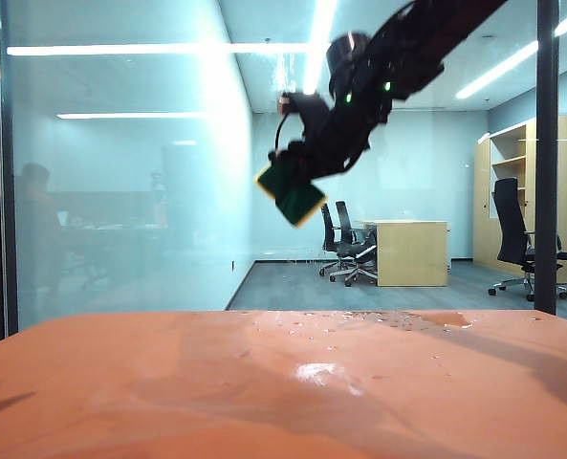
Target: Pick up the sponge from the table, wipe the water off the glass, and finally place the sponge back on the table.
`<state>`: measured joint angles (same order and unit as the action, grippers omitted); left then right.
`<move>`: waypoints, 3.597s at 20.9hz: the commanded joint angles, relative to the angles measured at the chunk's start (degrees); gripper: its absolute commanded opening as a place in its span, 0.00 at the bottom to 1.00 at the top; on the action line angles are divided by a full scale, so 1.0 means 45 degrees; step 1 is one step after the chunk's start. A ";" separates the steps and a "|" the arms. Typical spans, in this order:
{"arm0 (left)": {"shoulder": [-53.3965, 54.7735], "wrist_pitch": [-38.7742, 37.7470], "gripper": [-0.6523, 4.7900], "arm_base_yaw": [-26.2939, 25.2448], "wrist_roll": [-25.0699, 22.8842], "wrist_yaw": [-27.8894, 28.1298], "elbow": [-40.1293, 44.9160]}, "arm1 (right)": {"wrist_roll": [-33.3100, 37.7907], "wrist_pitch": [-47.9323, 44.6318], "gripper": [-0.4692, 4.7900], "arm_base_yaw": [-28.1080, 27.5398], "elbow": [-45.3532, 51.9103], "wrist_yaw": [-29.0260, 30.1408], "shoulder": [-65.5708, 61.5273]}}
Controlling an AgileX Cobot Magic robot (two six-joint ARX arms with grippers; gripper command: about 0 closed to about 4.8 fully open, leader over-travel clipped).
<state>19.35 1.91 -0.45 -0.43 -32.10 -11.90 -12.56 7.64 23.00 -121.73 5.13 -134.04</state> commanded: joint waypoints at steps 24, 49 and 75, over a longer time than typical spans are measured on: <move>-0.0015 0.0199 0.58 0.0000 -0.0058 0.0000 -0.0044 | -0.0272 0.2089 0.07 -0.0214 -0.0112 -0.0826 0.3740; -0.0015 0.0194 0.57 0.0000 -0.0058 0.0112 -0.0044 | 0.4177 -0.5897 0.07 -0.2225 1.6077 -0.0131 1.1735; -0.0019 0.0121 0.57 0.0000 -0.0044 0.0282 -0.0044 | 0.9622 -0.5600 0.07 0.0486 1.8787 0.4493 0.8971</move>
<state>19.33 1.89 -0.45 -0.40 -30.81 -11.90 29.95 -15.22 25.08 -37.12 23.77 -92.99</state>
